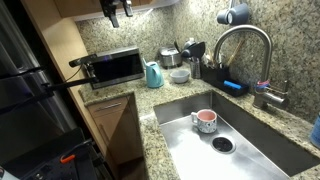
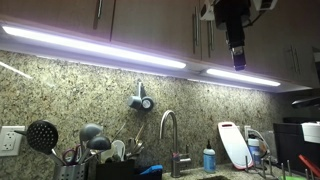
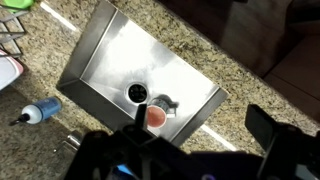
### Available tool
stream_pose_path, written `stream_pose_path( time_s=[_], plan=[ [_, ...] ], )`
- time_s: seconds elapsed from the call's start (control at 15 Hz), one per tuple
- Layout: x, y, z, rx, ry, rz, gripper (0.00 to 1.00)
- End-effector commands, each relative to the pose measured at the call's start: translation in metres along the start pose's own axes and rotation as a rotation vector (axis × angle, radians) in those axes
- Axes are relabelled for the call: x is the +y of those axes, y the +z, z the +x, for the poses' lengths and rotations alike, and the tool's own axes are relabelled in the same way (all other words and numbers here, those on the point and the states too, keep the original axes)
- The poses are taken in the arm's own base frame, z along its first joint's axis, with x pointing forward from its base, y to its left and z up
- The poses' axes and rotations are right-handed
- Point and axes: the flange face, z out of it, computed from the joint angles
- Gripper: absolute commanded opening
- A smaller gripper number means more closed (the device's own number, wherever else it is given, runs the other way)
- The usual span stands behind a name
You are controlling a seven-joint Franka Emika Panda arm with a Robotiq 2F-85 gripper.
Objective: Take the spatula out of the utensil holder and place it on the counter
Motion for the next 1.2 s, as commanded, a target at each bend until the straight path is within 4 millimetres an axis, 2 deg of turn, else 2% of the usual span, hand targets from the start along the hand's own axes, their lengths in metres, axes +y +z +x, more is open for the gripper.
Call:
stream_pose_path(
  time_s=[0.0, 0.13, 0.33, 0.8, 0.87, 1.13],
  plan=[
    [-0.013, 0.039, 0.018, 0.068, -0.055, 0.017, 1.0],
    [-0.023, 0.052, 0.03, 0.102, -0.072, 0.014, 1.0],
    [-0.037, 0.055, 0.053, 0.123, -0.093, 0.023, 1.0],
    [-0.047, 0.031, 0.096, 0.201, -0.01, 0.053, 1.0],
    [-0.045, 0.037, 0.081, 0.173, -0.045, 0.058, 1.0],
    [-0.046, 0.034, 0.091, 0.183, -0.026, 0.065, 1.0]
  ],
)
